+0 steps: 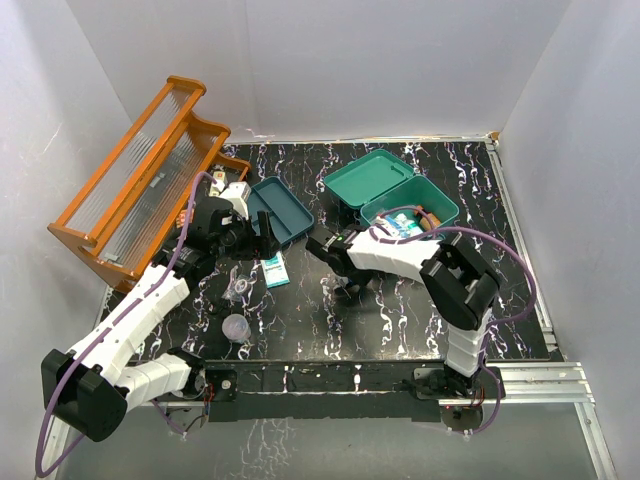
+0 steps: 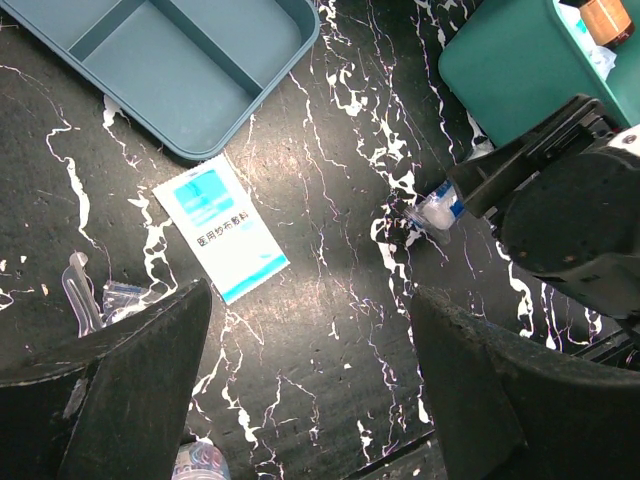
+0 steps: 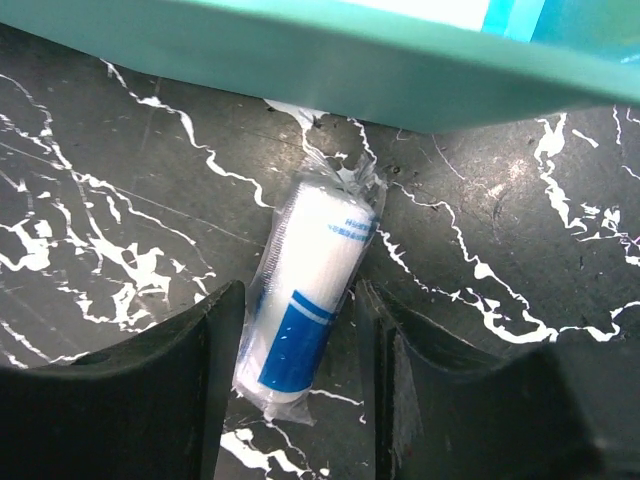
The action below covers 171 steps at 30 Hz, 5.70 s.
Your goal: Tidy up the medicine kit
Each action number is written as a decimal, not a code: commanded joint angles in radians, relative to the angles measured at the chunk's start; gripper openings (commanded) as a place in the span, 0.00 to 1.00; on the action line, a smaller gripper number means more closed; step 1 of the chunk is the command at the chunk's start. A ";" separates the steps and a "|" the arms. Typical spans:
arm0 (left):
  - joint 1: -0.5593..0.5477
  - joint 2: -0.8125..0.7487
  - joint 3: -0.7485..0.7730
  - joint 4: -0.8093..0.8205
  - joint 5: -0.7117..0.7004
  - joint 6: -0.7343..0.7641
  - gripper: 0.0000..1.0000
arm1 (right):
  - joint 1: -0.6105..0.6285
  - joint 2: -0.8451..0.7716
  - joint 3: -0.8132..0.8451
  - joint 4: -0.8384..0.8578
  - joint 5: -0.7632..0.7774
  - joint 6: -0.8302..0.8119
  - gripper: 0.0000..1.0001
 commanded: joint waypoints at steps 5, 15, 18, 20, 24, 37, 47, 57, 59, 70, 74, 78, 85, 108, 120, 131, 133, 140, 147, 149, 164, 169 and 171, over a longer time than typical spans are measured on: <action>0.001 -0.018 -0.003 -0.007 -0.032 0.008 0.79 | -0.007 0.024 0.025 -0.015 0.018 -0.010 0.30; 0.001 -0.017 0.000 -0.014 -0.048 0.015 0.79 | -0.011 -0.137 0.058 0.229 -0.104 -0.351 0.16; 0.001 -0.017 0.002 -0.010 -0.054 0.013 0.79 | -0.019 -0.200 0.065 0.283 -0.154 -0.414 0.15; 0.001 -0.017 0.003 -0.007 -0.068 0.008 0.79 | -0.023 -0.239 0.078 0.281 -0.140 -0.428 0.15; 0.001 -0.011 -0.004 0.010 -0.094 -0.011 0.79 | -0.066 -0.331 0.090 0.282 -0.102 -0.443 0.15; 0.003 0.131 0.076 0.101 -0.076 -0.057 0.80 | -0.457 -0.416 0.100 0.316 -0.052 -0.625 0.15; 0.009 0.236 0.136 0.145 -0.076 0.005 0.80 | -0.575 -0.266 0.084 0.448 -0.046 -0.701 0.13; 0.013 0.326 0.196 0.180 -0.090 0.085 0.81 | -0.607 -0.119 0.087 0.562 -0.110 -0.716 0.13; 0.014 0.344 0.209 0.178 -0.089 0.094 0.81 | -0.607 -0.084 0.095 0.567 -0.121 -0.724 0.13; 0.015 0.380 0.236 0.164 -0.098 0.120 0.81 | -0.614 0.003 0.080 0.660 -0.191 -0.714 0.14; 0.015 0.384 0.239 0.161 -0.099 0.126 0.81 | -0.624 0.019 0.072 0.679 -0.202 -0.688 0.14; 0.015 0.386 0.245 0.154 -0.106 0.136 0.81 | -0.634 0.044 0.077 0.679 -0.213 -0.644 0.13; 0.015 0.399 0.252 0.150 -0.114 0.140 0.81 | -0.635 0.094 0.119 0.650 -0.178 -0.609 0.13; 0.016 0.416 0.253 0.155 -0.121 0.148 0.82 | -0.635 0.085 0.213 0.476 -0.099 -0.711 0.38; 0.016 0.408 0.249 0.156 -0.122 0.135 0.82 | -0.635 -0.034 0.219 0.482 -0.156 -0.835 0.43; 0.019 0.375 0.198 0.101 -0.211 0.036 0.80 | -0.635 -0.201 0.167 0.565 -0.387 -0.961 0.44; 0.028 0.365 0.182 0.080 -0.233 0.003 0.79 | -0.635 -0.229 0.153 0.606 -0.457 -0.988 0.45; 0.061 0.378 0.121 0.033 -0.172 -0.099 0.69 | -0.592 -0.303 0.124 0.663 -0.625 -1.029 0.47; 0.061 0.501 0.123 -0.015 -0.067 -0.153 0.53 | -0.522 -0.353 0.073 0.650 -0.616 -1.014 0.46; 0.059 0.545 0.147 -0.055 -0.066 -0.164 0.48 | -0.508 -0.363 0.063 0.644 -0.610 -1.013 0.45; 0.042 0.700 0.248 -0.209 -0.118 -0.234 0.46 | -0.474 -0.377 0.061 0.644 -0.602 -1.022 0.43; 0.028 0.741 0.286 -0.264 -0.150 -0.242 0.42 | -0.468 -0.377 0.057 0.648 -0.595 -1.029 0.43; 0.024 0.758 0.299 -0.296 -0.169 -0.244 0.41 | -0.464 -0.379 0.055 0.651 -0.591 -1.031 0.43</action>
